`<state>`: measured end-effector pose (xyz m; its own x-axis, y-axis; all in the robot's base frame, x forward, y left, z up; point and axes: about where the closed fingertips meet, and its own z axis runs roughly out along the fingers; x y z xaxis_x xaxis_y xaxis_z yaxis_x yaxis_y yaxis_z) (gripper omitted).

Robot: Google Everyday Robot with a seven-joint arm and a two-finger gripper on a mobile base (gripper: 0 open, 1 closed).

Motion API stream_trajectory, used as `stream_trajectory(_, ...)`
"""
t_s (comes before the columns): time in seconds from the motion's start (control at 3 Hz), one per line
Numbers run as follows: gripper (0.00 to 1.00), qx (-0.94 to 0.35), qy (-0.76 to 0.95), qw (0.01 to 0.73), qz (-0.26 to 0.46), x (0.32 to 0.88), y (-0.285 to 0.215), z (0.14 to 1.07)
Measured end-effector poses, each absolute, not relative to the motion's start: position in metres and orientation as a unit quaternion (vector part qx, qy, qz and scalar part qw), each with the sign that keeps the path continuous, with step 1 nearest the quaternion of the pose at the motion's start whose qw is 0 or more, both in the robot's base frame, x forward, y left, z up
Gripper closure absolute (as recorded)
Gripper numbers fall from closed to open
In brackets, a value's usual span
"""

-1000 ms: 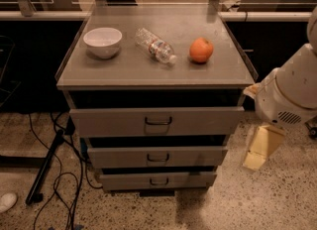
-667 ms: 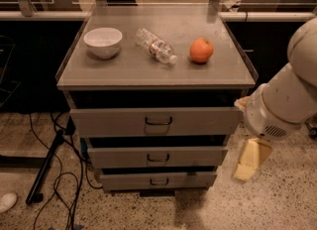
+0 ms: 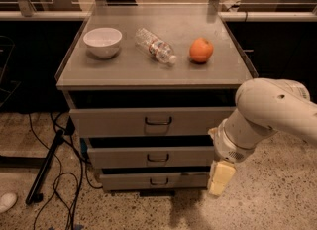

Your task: Open bottom drawer

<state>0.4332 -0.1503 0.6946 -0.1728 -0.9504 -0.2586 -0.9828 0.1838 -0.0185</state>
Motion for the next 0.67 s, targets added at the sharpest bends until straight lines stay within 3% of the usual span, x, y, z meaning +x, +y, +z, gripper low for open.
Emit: stream_trajectory(0.67, 0.0, -0.624, 0.772, 0.084, 0.089, 0.422, -0.141, 0.661)
